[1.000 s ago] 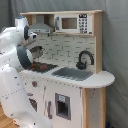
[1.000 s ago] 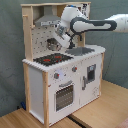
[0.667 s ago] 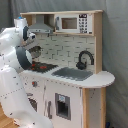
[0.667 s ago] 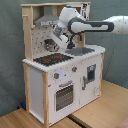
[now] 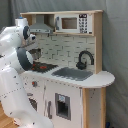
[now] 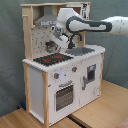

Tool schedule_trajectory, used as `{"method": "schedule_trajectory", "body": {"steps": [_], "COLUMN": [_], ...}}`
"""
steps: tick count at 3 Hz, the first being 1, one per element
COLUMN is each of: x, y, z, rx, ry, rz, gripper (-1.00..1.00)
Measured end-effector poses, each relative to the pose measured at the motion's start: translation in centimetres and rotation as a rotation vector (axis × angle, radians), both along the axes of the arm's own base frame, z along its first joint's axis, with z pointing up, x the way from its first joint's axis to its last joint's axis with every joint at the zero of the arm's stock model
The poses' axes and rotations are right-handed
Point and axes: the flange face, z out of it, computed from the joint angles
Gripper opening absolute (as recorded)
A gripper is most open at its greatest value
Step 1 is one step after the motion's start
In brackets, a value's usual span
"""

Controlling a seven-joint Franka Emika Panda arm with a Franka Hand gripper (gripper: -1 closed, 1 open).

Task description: Play with the kitchen

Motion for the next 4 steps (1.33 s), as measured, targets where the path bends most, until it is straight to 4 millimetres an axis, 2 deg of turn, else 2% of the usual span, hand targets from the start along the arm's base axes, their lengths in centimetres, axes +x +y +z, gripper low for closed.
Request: {"method": "schedule_trajectory", "body": {"steps": [1,2,3,4], "x": [-0.6,0.0,0.5,1.2], "y": [-0.6,0.5,2.1,3.0], "z": [0.5,-3.5,-4.8,-5.0], "rx": [-0.040,-0.120,-0.111,-0.097], "ry": [0.059,0.109,0.109,0.098], "rz": [-0.005,0.031,0.056,0.070], "gripper": [-1.00,-1.00,-1.00,-1.00]}}
